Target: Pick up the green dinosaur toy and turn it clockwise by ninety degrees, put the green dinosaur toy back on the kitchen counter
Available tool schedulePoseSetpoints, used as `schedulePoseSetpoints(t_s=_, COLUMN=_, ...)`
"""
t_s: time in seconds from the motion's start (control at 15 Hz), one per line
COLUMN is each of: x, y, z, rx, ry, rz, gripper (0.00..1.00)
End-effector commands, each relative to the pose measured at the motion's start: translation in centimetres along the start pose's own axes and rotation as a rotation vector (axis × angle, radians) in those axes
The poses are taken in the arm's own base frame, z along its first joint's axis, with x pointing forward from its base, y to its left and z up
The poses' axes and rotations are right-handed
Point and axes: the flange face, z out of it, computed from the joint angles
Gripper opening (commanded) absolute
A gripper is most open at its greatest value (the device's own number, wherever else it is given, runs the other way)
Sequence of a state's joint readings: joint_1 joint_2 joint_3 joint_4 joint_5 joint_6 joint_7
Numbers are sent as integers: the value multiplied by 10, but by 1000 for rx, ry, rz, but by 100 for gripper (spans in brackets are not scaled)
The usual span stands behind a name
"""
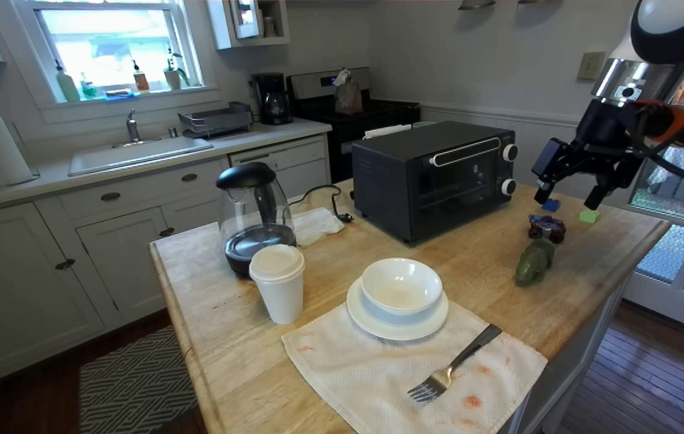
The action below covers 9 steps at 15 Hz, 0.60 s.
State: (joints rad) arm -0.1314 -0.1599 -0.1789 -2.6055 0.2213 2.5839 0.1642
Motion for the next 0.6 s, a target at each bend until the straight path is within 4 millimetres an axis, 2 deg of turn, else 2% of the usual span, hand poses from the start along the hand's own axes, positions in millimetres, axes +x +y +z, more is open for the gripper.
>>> schedulePoseSetpoints(t_s=0.0, x=6, y=3, z=7, rx=-10, ry=0, rz=26, gripper=100)
schedulePoseSetpoints(t_s=0.53, x=17, y=8, z=47, rx=-57, ry=-30, rz=91, gripper=100)
